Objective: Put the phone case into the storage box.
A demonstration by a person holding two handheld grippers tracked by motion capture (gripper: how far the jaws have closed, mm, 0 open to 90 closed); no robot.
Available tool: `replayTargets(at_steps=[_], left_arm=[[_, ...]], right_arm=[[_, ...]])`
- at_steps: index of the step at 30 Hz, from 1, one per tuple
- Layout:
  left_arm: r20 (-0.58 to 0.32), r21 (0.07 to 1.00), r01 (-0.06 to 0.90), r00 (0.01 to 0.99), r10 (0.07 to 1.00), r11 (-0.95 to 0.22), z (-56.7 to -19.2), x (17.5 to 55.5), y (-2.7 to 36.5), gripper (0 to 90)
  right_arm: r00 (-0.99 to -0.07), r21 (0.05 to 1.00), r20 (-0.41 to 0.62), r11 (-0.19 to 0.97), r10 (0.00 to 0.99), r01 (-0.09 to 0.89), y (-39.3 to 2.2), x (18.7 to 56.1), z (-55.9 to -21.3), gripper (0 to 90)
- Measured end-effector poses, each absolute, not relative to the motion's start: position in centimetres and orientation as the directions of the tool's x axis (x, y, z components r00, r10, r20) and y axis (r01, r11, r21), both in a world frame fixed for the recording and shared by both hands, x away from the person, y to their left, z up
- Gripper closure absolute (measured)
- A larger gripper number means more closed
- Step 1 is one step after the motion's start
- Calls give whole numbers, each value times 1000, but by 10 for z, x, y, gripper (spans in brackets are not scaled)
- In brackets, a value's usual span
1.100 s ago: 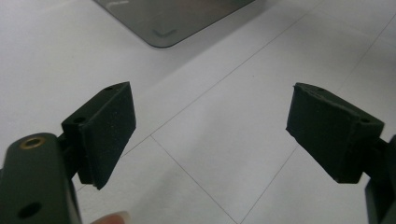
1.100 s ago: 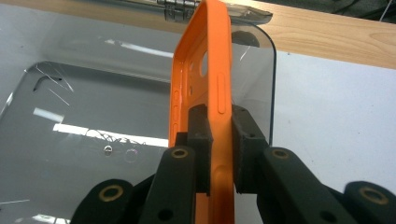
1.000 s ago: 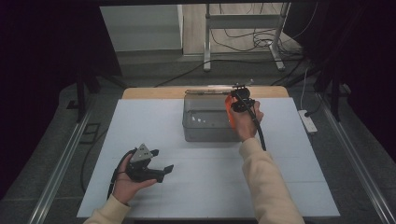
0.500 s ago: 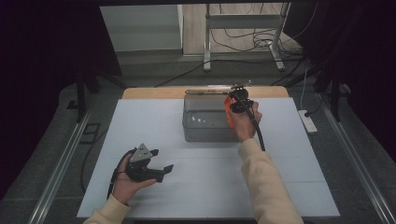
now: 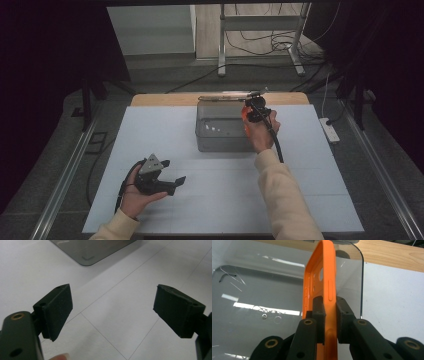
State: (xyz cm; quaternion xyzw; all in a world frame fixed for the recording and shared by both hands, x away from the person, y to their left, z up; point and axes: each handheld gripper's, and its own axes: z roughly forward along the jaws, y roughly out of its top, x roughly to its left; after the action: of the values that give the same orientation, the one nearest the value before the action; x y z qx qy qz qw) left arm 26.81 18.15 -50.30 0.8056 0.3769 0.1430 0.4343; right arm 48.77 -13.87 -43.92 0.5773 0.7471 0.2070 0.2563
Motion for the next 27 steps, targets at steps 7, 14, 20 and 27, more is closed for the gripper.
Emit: replayTargets(at_steps=[7, 14, 20, 27], left_arm=[[-95, 807, 482, 676, 731, -340, -503, 268, 181, 154], [-96, 807, 483, 675, 731, -340, -503, 268, 181, 154], [-96, 807, 483, 675, 731, -340, -503, 268, 181, 155], [-95, 807, 482, 676, 731, -341, -503, 268, 181, 155]], right_arm=[[-201, 598, -151, 251, 968, 761, -138, 487, -443, 799], [-198, 593, -154, 251, 968, 766, -140, 488, -446, 799], [-194, 587, -165, 254, 967, 768, -140, 488, -449, 798], [-198, 581, -179, 266, 964, 769, -138, 488, -451, 798]])
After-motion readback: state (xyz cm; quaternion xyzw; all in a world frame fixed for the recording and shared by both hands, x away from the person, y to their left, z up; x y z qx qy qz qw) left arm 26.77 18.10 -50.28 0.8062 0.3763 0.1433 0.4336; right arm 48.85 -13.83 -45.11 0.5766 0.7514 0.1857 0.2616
